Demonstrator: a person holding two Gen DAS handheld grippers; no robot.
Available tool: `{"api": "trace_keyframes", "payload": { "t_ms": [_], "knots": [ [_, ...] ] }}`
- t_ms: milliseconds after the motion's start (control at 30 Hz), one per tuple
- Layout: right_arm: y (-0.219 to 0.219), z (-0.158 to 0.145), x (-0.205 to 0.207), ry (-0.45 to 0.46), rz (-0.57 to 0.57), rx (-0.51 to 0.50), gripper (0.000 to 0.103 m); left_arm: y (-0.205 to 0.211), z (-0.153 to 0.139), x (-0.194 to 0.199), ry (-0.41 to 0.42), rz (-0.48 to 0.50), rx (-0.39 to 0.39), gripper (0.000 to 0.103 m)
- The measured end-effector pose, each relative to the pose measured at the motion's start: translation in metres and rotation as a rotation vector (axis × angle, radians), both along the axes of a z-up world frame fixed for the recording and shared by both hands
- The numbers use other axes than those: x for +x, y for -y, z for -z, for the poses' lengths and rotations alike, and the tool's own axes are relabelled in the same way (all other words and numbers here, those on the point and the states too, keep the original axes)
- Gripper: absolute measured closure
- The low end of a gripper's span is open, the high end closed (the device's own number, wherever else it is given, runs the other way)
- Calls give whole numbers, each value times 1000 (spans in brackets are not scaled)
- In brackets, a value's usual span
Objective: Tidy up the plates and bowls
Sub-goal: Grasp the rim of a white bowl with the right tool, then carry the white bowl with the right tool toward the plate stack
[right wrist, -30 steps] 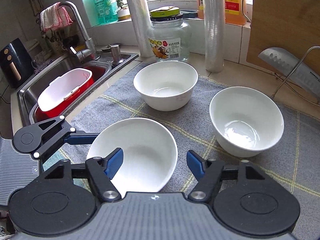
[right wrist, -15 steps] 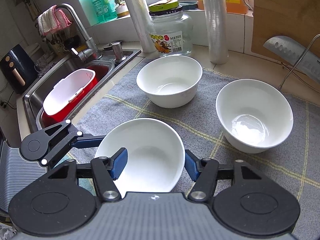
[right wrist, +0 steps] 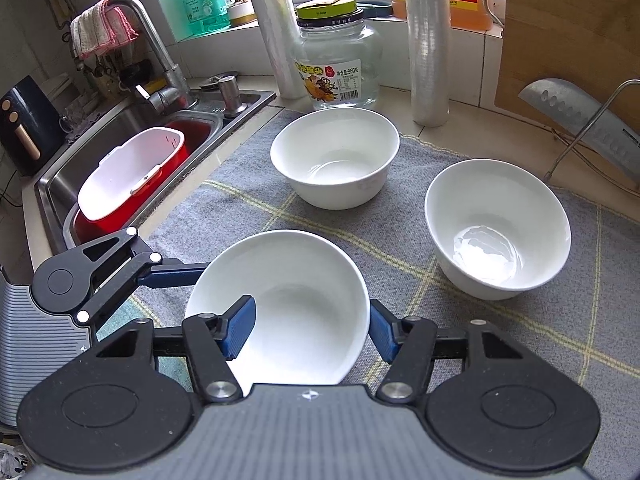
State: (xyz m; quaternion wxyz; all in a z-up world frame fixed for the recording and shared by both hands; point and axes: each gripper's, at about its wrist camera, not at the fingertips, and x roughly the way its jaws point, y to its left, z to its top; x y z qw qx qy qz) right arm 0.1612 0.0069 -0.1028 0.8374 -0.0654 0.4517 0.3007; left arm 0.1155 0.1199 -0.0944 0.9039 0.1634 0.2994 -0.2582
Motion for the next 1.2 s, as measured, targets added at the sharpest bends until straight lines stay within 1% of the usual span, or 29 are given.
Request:
{"api": "trace_keyframes", "payload": {
  "t_ms": [233, 633, 1000, 1200],
  "knots": [
    [16, -5, -10, 11, 33, -5, 37, 15, -7, -2, -10, 41, 0, 13],
    [78, -13, -27, 24, 169, 2, 36, 71, -4, -5, -9, 174, -10, 13],
    [130, -16, -34, 51, 275, -27, 36, 118, -3, 7, -19, 258, -38, 13],
    [155, -14, -31, 63, 315, -25, 36, 141, 1, 15, -21, 280, -53, 13]
  ]
}}
